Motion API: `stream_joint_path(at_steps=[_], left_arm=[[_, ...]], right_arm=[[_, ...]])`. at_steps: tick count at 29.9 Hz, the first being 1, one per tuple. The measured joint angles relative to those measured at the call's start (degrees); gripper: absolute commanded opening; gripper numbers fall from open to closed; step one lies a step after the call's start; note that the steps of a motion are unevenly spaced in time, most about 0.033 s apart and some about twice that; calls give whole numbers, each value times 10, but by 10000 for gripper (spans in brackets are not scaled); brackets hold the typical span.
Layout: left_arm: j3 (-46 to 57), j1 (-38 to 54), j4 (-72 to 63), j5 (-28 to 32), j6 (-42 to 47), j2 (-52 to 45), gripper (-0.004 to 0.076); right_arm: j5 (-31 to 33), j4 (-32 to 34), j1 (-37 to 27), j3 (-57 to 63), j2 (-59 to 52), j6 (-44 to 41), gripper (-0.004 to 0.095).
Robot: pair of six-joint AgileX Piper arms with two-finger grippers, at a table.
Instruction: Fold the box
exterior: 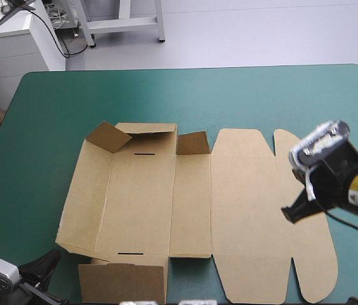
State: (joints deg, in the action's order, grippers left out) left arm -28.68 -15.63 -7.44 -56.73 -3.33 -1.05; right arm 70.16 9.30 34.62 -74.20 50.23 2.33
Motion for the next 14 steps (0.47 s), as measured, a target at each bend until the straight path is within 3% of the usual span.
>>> stream_joint_path(at_steps=[11, 13, 14], left_arm=[[0, 0, -1, 0, 0, 0, 0], [0, 0, -1, 0, -1, 0, 41], [0, 0, -1, 0, -2, 0, 111]], right_arm=[[-98, -42, 0, 332, -261, -63, -16], [-115, -48, 0, 365, -291, -63, -17], [-121, -50, 0, 378, -307, -64, -17]])
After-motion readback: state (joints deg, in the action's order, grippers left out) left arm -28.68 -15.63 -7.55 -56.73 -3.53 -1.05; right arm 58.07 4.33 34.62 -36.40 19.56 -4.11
